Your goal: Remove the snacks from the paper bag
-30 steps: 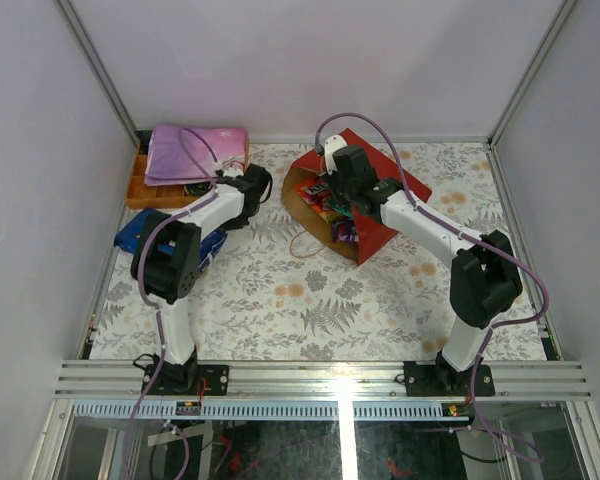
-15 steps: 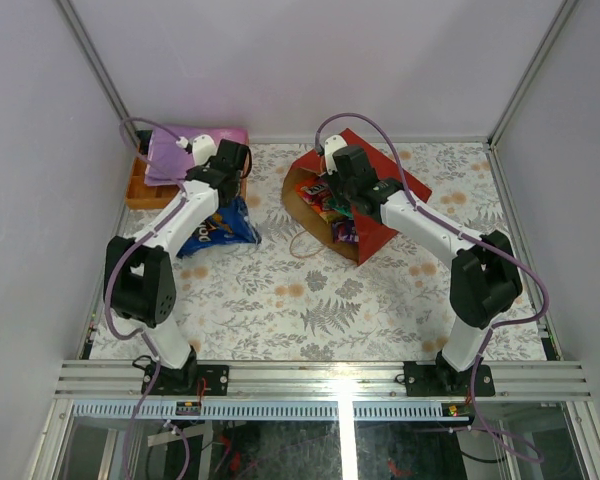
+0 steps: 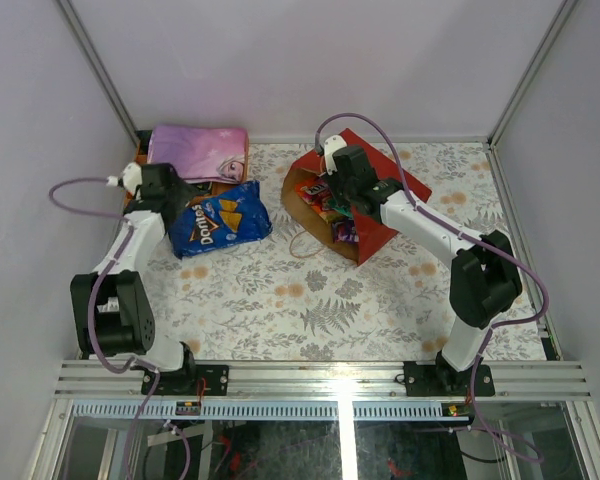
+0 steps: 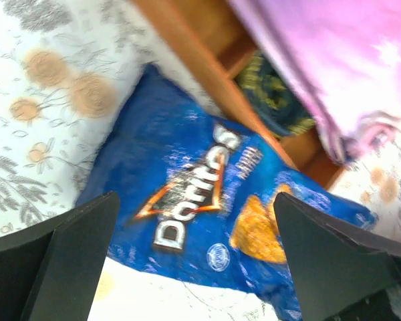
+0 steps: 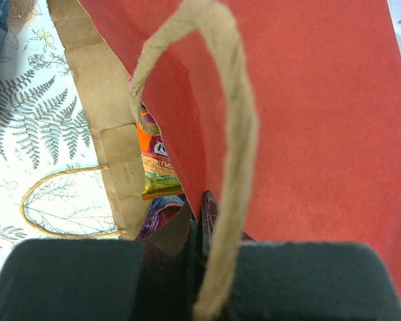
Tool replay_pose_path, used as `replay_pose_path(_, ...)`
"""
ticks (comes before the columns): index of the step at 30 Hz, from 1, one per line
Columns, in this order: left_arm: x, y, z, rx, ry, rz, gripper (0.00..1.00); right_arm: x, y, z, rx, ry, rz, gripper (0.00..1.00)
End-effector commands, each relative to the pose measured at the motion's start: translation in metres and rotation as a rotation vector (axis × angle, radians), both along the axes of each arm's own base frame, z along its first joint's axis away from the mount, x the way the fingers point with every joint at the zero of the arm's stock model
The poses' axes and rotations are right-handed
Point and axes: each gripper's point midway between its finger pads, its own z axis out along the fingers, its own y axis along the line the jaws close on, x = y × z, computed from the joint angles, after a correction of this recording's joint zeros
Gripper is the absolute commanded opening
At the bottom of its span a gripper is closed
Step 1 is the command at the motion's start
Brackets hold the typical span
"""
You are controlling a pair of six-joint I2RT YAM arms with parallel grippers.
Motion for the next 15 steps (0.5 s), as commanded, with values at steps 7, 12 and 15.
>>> replay_pose_path(7, -0.030, 0.020, -0.109, -0.358, 0.110, 0.217, 1.00, 0.001, 0.012, 0.035, 0.088, -0.058, 0.022, 0.02)
replay_pose_path(12, -0.028, 0.025, -0.112, -0.358, 0.106, 0.244, 1.00, 0.001, 0.011, 0.035, 0.083, -0.059, 0.019, 0.02)
replay_pose_path(15, -0.048, 0.056, -0.118, -0.213, 0.203, 0.383, 1.00, 0.001, 0.010, 0.037, 0.083, -0.062, 0.020, 0.02)
